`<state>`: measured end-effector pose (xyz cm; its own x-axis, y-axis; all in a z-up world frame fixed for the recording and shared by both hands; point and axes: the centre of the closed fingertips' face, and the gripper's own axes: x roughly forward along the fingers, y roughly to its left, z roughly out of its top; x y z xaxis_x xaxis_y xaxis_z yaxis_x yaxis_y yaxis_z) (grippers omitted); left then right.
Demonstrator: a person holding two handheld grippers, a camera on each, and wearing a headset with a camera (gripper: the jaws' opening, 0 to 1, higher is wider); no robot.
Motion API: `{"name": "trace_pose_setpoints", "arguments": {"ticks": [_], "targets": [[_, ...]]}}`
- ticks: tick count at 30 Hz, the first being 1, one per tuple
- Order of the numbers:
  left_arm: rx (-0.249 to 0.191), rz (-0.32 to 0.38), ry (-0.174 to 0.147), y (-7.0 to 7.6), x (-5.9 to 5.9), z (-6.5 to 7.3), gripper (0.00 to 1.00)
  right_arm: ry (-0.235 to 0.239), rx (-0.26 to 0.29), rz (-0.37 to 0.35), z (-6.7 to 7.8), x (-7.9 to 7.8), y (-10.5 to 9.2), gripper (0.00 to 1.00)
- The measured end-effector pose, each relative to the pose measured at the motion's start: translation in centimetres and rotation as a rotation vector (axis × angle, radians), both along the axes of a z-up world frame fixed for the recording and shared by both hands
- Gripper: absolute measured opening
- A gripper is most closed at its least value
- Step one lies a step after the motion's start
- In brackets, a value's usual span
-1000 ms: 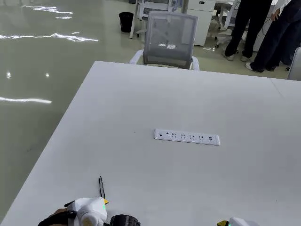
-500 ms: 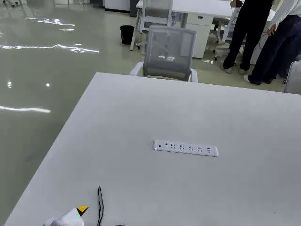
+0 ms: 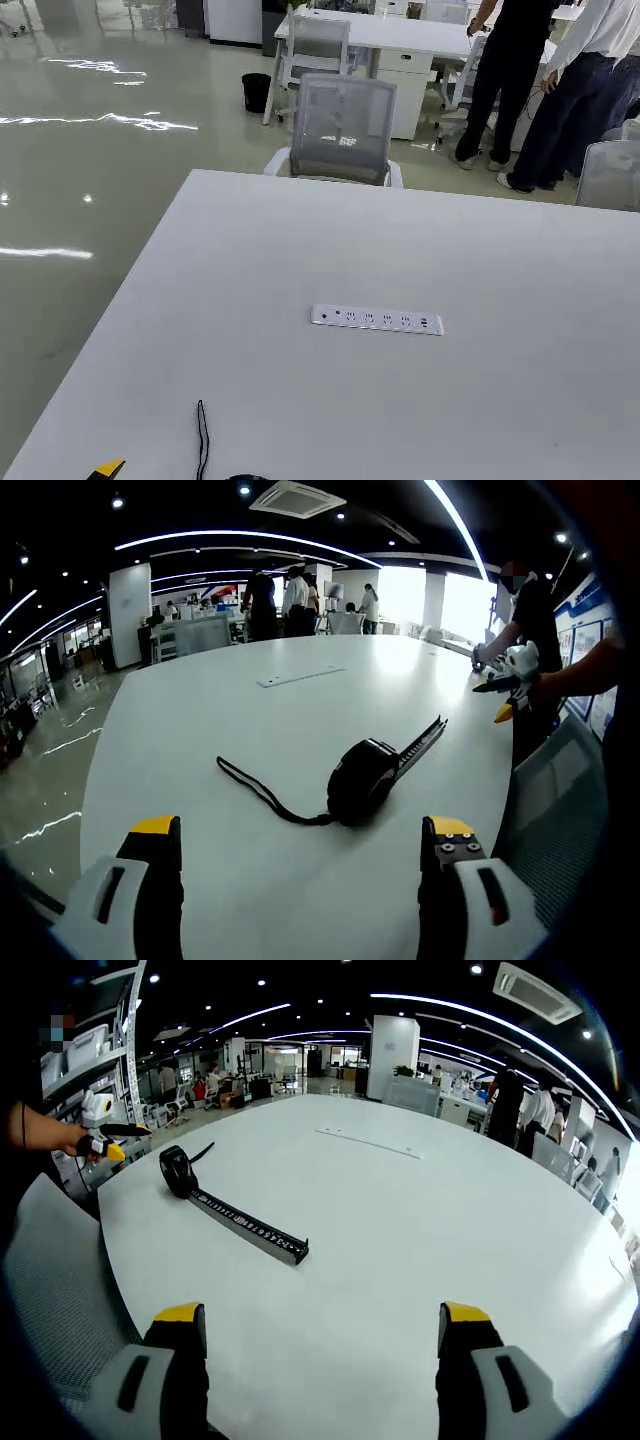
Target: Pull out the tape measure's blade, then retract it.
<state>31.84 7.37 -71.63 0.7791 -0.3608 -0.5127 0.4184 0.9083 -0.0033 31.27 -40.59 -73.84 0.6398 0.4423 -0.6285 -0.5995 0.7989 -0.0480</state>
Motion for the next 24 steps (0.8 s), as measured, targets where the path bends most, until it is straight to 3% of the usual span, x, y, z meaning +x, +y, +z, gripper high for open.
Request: {"name": "trace_pose_setpoints", "arguments": {"ticks": [2,7,12,16,20,22,24], "targets": [[-0.009,0.012,0.015,0.3,-1.0,0.0,0.99,-0.015,-0.002,0.005,0.3,-0.7,0.0,0.98],[-0.011,0.041,0.016,1.0,-2.8,0.4,0.99,-0.003,0.017,-0.028,1.1,-2.2,-0.5,0.99],[-0.012,0.069,0.011,1.3,-4.3,1.0,0.99,0.008,0.030,-0.052,1.2,-3.9,-1.2,0.99],[-0.016,0.073,0.025,1.1,-5.5,0.6,0.99,0.022,0.017,-0.065,0.7,-4.7,-2.0,0.99],[-0.006,0.065,0.031,1.2,-6.1,0.2,0.99,0.018,0.004,-0.090,0.6,-4.6,-2.6,0.99],[-0.014,0.081,0.020,1.7,-5.9,0.3,0.99,0.012,0.007,-0.095,0.6,-4.5,-2.7,0.99],[-0.022,0.108,0.035,2.1,-5.8,0.2,0.99,0.003,0.009,-0.095,0.6,-4.3,-2.6,0.99]]}}
